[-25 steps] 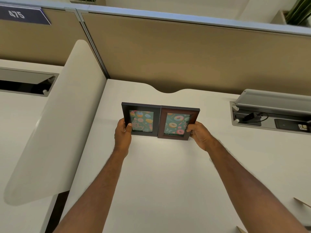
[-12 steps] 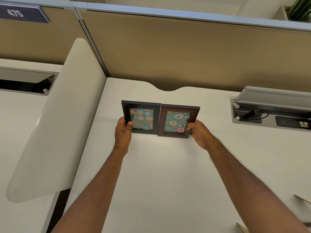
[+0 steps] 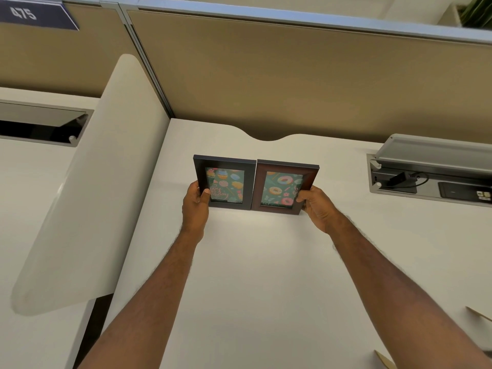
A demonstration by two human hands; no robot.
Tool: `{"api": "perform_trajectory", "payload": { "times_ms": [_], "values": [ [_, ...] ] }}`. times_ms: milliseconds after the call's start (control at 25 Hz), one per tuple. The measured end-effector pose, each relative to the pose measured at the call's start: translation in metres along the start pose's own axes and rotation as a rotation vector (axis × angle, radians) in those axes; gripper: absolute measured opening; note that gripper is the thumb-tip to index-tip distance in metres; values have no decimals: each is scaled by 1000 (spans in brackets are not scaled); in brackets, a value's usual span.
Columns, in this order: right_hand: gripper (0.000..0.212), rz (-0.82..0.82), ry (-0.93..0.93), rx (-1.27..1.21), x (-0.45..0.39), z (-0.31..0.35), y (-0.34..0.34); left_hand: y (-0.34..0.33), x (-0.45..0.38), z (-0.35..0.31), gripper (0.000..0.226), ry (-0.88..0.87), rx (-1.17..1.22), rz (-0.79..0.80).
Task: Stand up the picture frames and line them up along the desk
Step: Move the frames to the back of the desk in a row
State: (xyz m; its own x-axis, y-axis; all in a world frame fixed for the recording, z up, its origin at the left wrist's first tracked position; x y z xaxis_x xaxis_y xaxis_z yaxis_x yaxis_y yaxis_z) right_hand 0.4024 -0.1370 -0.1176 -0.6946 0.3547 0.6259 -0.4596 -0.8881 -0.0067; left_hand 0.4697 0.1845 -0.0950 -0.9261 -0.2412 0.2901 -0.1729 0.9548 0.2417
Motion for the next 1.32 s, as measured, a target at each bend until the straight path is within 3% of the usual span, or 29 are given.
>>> {"api": "perform_trajectory", "payload": {
  "times_ms": [520,720,800,920,1080,1320],
  "values": [
    [40,5,-12,49,2,0,-1,2,2,7,39,20,-54,-2],
    [57,8,28,40,18,9,-1,15,14,17,48,96,-76,-140],
    [61,-154,54,83,36,16,12,28,33,17,47,97,-104,-243],
    [46,-440,59,5,81,20,40,26,76,17,40,125,-94,-286],
    [35,-398,160,-65,169,42,60,-17,156,4,22,114,-100,-29],
    [24,-296,275,270,297,51,175,-115,323,4,12,106,-315,719]
  ]
}}
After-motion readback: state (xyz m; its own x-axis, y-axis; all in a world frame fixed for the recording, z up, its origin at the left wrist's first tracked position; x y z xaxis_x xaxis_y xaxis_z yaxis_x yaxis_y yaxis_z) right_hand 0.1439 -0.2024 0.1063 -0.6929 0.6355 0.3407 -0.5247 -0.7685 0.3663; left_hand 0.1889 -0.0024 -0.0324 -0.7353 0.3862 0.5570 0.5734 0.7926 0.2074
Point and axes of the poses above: each hand's wrist, its own x-axis away from the middle knuckle, its own y-axis out of the back of the hand, z = x × y, the point moved 9 cm from there along -x, towards the middle knuckle, and after that the axes turned 11 degrees about -z, right-handed, at the moved point
